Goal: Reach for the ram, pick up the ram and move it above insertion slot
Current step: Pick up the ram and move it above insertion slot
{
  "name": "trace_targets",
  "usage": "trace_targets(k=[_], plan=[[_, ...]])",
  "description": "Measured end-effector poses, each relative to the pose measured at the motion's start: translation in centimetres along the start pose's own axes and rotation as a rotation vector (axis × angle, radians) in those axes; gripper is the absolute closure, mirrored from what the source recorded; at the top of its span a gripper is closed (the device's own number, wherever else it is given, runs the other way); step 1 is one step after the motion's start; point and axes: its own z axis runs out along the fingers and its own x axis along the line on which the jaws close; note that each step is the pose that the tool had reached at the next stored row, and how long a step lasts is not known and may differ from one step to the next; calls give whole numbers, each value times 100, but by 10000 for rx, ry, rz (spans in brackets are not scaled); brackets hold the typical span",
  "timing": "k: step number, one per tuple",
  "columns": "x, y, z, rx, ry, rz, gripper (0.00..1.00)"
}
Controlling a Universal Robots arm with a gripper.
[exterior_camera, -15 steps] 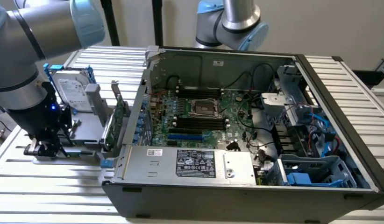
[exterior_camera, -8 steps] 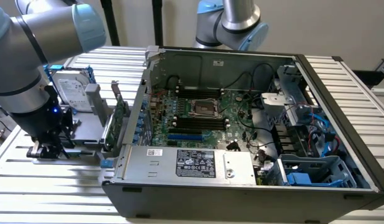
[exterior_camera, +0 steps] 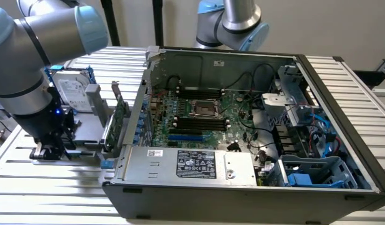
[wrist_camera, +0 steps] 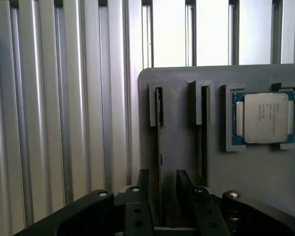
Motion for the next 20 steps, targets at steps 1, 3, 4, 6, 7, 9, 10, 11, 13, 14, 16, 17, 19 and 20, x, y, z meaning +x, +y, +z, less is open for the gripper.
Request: trace_targets(k=[1,3,4,6,7,9,10,11,13,14,16,17,19,20], plan=[[-1,-3,3,1,0,-29,64],[-2,-5,6,0,0,-89,64],[-2,-6,7,-1,2,-114,64],[-4,-7,10,-1,-2,-131,64],[-4,-7,13,0,-5,-136,64],[-6,-6,17,-1,-7,-141,65],[-7,-6,18,-1,-7,-142,72],[-7,-6,19,-1,-7,-142,72],[-7,-7,19,-2,-7,-142,79],[-7,-7,19,-2,-7,-143,79],[-7,-7,19,-3,-7,-143,79],[-7,-7,19,-3,-7,-142,79],[-7,-7,19,-3,-5,-143,81],[-7,-7,19,-4,-7,-143,81]])
